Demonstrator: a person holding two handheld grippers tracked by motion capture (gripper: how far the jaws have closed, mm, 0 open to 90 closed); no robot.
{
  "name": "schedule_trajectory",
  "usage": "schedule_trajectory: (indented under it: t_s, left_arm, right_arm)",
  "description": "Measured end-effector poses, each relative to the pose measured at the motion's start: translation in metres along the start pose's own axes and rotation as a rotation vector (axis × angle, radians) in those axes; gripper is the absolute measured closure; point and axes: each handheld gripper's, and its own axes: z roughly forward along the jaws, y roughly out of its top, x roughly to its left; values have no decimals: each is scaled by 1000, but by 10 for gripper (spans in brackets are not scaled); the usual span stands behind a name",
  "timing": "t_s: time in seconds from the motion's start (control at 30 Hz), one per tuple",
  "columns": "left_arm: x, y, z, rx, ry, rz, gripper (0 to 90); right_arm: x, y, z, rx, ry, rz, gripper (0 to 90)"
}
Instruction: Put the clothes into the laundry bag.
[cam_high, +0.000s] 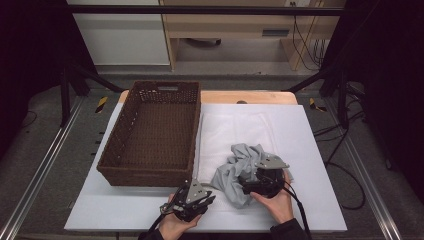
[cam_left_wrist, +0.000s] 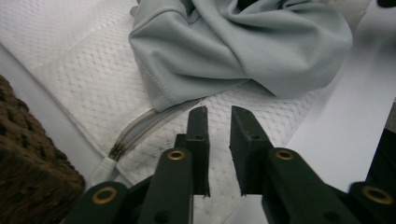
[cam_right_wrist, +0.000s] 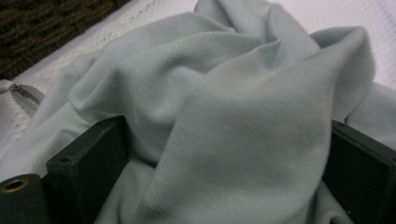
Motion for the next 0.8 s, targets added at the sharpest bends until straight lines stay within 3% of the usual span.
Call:
schedule_trajectory:
  t_s: [0.2, 0.23, 0.27, 0.3, 0.4, 0.53, 0.7, 0.8]
  left_arm:
    - [-1, -2, 10, 2, 8, 5, 882]
    - [-2, -2, 12, 4, 13, 9, 886]
    - [-2, -2, 13, 10, 12, 15, 890]
    - [-2, -2, 13, 10, 12, 15, 890]
    - [-2, -2, 14, 13, 18, 22, 893]
    - [1, -3, 15, 19, 19, 19, 894]
    - [3, -3, 13, 12, 18, 13, 897]
    - [2, -2, 13, 6, 15, 12, 898]
  right_arm:
    - [-5, -7, 7, 30, 6, 54, 223]
    - [-7, -8, 7, 40, 14, 63, 284]
    - [-10, -9, 7, 53, 22, 95, 427]
    - [-10, -9, 7, 53, 22, 95, 427]
    - [-14, -8, 2, 61, 26, 125, 605]
    - [-19, -5, -10, 36, 22, 137, 667]
    - [-42, -1, -45, -41, -58, 164, 672]
    - [-58, -5, -62, -55, -122, 181, 669]
